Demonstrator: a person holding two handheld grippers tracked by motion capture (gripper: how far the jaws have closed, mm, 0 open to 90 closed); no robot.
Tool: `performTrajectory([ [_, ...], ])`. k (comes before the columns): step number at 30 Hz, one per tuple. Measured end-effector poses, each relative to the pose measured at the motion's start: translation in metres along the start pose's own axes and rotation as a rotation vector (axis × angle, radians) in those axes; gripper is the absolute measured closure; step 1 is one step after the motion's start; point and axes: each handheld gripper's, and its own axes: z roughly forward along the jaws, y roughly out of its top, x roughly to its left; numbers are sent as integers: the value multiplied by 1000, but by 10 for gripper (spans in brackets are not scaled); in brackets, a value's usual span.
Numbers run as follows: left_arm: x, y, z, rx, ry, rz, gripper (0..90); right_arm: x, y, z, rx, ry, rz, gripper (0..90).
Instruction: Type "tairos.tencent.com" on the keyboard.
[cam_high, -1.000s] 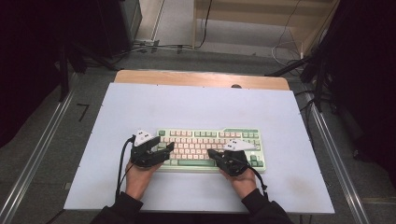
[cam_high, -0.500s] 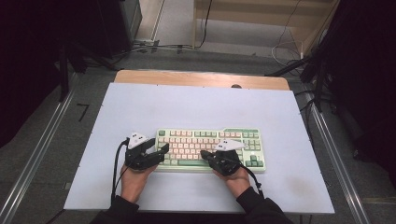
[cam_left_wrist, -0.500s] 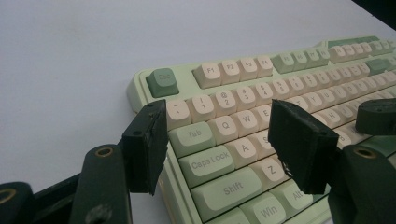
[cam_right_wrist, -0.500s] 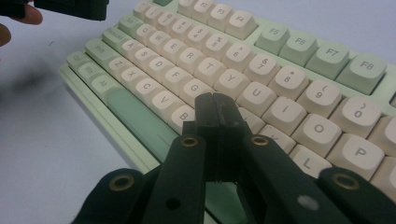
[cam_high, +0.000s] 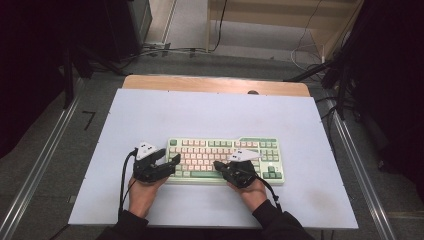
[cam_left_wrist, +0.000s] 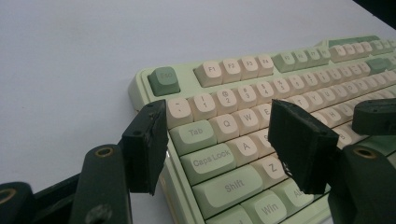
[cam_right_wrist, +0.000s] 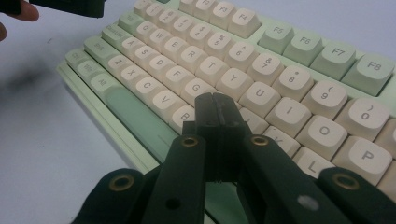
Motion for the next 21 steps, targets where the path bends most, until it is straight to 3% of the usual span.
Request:
performTrajectory([
  [21,0,0,0,-5,-3,-5,382,1,0,1,0,0,-8,877],
])
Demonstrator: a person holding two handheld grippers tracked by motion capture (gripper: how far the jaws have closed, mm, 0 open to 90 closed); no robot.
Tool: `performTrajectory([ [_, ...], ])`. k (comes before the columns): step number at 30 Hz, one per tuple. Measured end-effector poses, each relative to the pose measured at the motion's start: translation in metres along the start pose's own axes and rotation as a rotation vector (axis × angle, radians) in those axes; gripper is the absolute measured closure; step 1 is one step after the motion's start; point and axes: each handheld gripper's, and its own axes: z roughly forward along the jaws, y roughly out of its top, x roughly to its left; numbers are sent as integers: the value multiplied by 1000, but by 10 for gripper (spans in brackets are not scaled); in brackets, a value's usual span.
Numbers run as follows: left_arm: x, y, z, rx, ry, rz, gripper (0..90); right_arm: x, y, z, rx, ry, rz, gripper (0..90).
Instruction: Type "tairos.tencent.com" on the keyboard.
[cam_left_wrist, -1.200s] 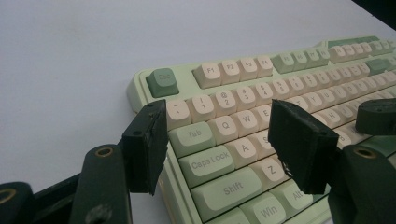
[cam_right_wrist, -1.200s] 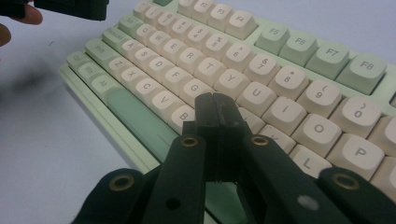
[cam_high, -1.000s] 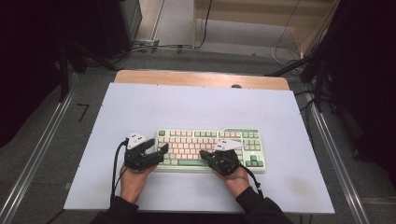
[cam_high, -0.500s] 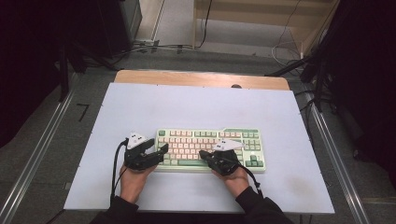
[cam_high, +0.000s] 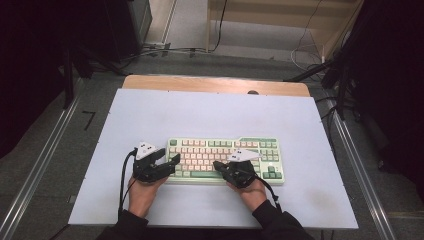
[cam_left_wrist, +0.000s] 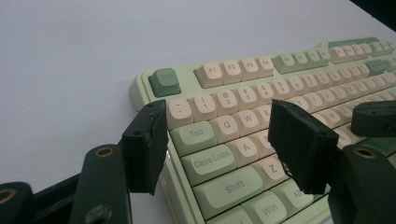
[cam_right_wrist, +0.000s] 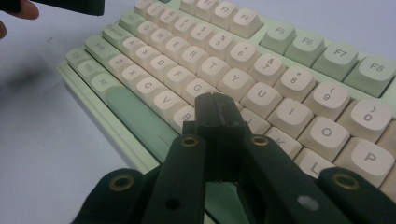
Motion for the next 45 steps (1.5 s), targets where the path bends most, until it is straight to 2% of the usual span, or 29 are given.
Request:
performTrajectory([
  [16,0,0,0,5,-2,2,382,0,0,2,17,-4,2,877],
  [24,0,0,0,2,-4,2,382,-3,2,-6,-37,6,19,873],
  [28,-1,0,0,6,-2,6,383,-5,3,-9,-58,5,29,837],
  [32,-1,0,0,6,-5,6,382,-7,4,-12,-71,10,33,705],
  [39,-1,0,0,7,-6,9,382,-10,6,-16,-85,-11,46,374],
  [42,-1,0,1,8,-8,10,383,-12,6,-16,-83,-25,52,305],
  [45,-2,0,1,11,-11,13,386,-13,6,-16,-79,-35,52,274],
])
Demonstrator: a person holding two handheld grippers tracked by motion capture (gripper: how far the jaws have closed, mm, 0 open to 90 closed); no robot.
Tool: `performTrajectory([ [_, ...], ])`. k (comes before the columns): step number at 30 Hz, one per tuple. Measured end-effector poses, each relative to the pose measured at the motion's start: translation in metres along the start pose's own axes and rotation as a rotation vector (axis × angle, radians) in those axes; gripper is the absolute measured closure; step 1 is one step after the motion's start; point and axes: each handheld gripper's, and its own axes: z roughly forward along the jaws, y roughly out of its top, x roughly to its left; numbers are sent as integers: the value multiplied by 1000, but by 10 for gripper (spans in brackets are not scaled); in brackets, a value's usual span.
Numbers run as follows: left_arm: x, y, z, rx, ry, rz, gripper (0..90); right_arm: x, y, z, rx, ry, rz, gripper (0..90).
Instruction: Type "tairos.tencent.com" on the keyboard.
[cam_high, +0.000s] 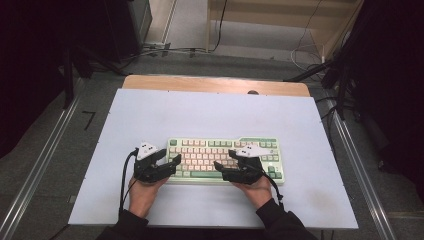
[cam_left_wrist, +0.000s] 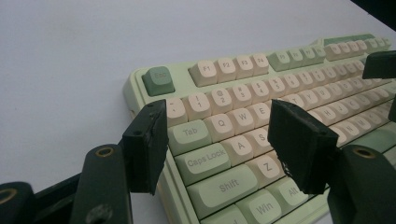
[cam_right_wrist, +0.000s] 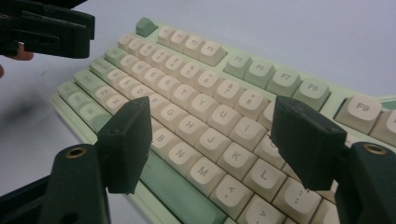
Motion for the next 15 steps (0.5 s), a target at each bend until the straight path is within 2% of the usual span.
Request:
performTrajectory([
  [6,-3,1,2,-1,-17,11,463,-3,-1,-3,-2,-19,5,266],
  [12,-8,1,5,27,-86,41,763,-9,-1,-6,-2,-40,24,266],
  [15,-11,2,7,44,-102,59,892,-10,-2,-7,-2,-48,31,267],
])
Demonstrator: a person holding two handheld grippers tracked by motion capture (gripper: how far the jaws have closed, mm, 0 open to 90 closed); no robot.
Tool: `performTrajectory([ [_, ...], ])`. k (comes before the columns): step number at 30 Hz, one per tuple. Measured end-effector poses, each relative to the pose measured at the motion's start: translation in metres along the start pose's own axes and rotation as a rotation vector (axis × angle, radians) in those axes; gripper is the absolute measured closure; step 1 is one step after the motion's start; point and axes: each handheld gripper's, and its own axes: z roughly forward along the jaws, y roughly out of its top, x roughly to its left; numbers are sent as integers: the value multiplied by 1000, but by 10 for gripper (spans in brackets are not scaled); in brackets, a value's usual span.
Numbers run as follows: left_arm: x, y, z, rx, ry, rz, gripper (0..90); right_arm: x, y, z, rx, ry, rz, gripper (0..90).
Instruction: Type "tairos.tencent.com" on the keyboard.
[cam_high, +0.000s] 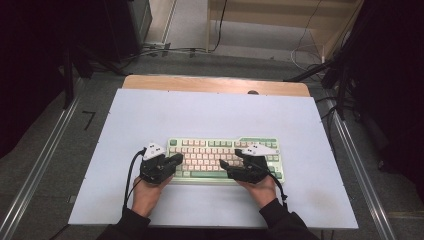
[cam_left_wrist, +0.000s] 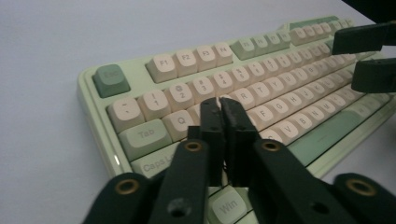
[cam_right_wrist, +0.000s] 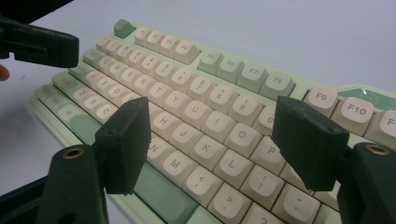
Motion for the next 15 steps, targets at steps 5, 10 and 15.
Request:
performTrajectory([
  [5,-8,1,5,14,-31,28,900,-1,-1,-1,0,-5,1,268],
  [10,-16,0,13,28,-55,45,900,-3,-1,-2,-2,-11,8,270],
  [15,-24,1,20,41,-67,60,900,-4,-2,-3,1,-14,10,271],
])
